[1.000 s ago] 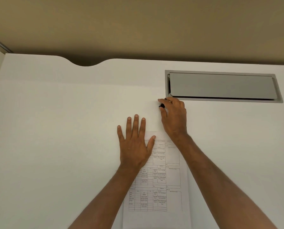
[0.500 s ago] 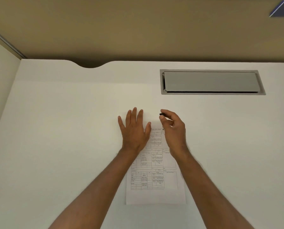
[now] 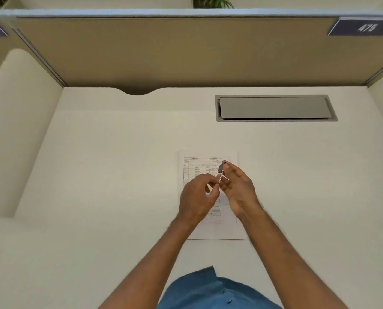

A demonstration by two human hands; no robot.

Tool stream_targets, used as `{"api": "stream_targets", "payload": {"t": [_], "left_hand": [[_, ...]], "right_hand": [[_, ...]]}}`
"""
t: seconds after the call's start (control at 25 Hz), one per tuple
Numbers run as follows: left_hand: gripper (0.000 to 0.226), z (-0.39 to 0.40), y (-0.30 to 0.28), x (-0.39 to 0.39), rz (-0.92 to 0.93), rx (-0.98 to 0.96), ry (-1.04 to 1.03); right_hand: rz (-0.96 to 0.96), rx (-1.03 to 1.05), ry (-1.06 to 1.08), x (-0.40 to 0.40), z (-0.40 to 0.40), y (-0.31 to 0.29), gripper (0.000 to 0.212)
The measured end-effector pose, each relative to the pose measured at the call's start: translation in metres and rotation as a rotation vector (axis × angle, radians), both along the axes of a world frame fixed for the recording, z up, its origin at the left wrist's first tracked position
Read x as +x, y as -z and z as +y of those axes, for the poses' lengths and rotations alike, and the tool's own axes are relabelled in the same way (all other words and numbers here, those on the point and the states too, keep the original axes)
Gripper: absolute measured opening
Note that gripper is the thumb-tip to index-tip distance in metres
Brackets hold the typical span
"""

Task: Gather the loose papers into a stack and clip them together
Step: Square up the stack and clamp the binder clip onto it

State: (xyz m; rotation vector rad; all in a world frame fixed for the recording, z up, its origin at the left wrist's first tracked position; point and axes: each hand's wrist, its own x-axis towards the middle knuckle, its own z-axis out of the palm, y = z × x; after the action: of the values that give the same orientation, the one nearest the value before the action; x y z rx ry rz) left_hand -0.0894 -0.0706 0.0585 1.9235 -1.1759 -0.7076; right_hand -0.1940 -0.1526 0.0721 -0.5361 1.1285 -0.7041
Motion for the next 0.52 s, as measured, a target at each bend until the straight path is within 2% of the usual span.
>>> {"api": "stream_targets", "payload": {"t": [0.24, 0.52], "left_hand": [[0.006, 0.028, -0.020, -0.010, -0.213, -0.064, 0.035], [0.005, 0.030, -0.044, 0.008, -0.155, -0.080, -0.062]], "right_hand": [[-0.075, 0.024, -0.051, -0.023, 0.024, -0.011, 0.036], [-0.134, 0.048, -0.144, -0.040, 0.040, -0.031, 0.026]]}}
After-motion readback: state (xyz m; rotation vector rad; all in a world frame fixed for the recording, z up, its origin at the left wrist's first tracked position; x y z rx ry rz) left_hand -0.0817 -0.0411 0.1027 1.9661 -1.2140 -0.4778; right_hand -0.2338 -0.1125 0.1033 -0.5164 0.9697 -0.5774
